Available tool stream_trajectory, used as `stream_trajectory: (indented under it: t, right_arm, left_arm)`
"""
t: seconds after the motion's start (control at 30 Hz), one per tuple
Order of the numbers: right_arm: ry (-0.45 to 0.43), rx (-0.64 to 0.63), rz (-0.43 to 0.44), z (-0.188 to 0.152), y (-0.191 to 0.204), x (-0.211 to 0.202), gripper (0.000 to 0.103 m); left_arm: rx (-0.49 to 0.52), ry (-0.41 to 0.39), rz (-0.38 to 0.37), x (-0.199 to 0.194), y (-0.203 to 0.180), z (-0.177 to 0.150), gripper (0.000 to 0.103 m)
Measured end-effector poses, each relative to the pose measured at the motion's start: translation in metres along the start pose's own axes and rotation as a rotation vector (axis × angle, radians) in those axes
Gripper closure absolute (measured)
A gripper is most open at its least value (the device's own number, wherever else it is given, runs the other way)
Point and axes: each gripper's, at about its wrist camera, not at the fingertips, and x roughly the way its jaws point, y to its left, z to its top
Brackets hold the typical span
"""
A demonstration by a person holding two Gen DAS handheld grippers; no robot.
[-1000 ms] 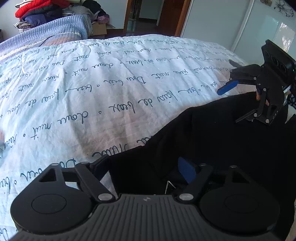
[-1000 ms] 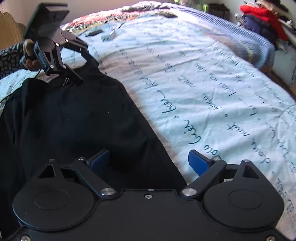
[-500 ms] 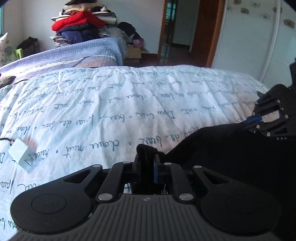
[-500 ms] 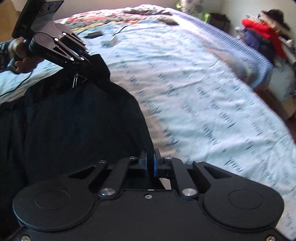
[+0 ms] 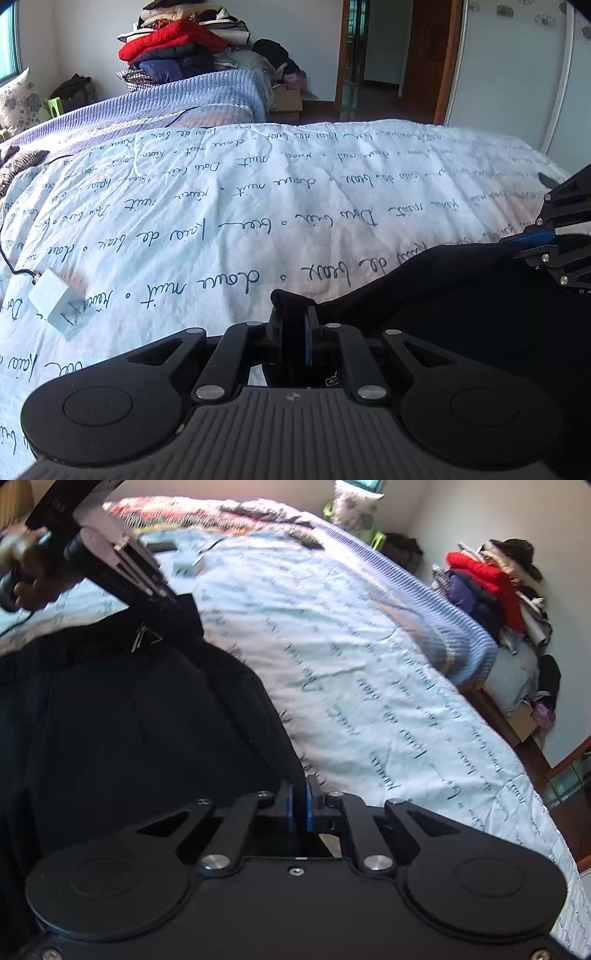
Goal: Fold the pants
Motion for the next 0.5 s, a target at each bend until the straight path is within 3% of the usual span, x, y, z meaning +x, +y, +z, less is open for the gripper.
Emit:
stream_trajectory:
  t: [0.1,0.13,0.17,0.27,0.37,0.4,0.5]
  right_arm:
    - [-0.029,0.042,0.086,0.008,-0.002,0.005,0.043]
    - [-0.031,0.07,0.132,0.011,-0.006,0.01,0.035]
    - [-0.026,0.099,0.163,0.013,-0.011,0.016,0.035]
    - [-0.001,0.178,0.224,0.013,-0.024,0.034,0.035]
    - [-0.014,0.23,0.266,0.008,-0.025,0.036,0.056]
    - [-0.023,0.218,0.262,0.007,-0.023,0.034,0.06]
    - [-0.029,0.211,0.255,0.001,-0.025,0.026,0.063]
  left_arm:
    - [0.002,-0.017,0.002,-0.001,-0.001,-0.003,0.089]
    - [-0.006,-0.02,-0.005,-0.002,0.001,-0.004,0.089]
    - [-0.011,-0.02,-0.011,-0.002,0.003,-0.004,0.087]
    - [-0.058,0.003,-0.044,-0.001,0.014,-0.006,0.068]
    - [-0.122,0.026,-0.097,0.004,0.028,-0.005,0.05]
    - [-0.136,0.034,-0.112,0.007,0.03,-0.004,0.043]
    - [-0.157,0.059,-0.147,0.02,0.032,-0.003,0.036]
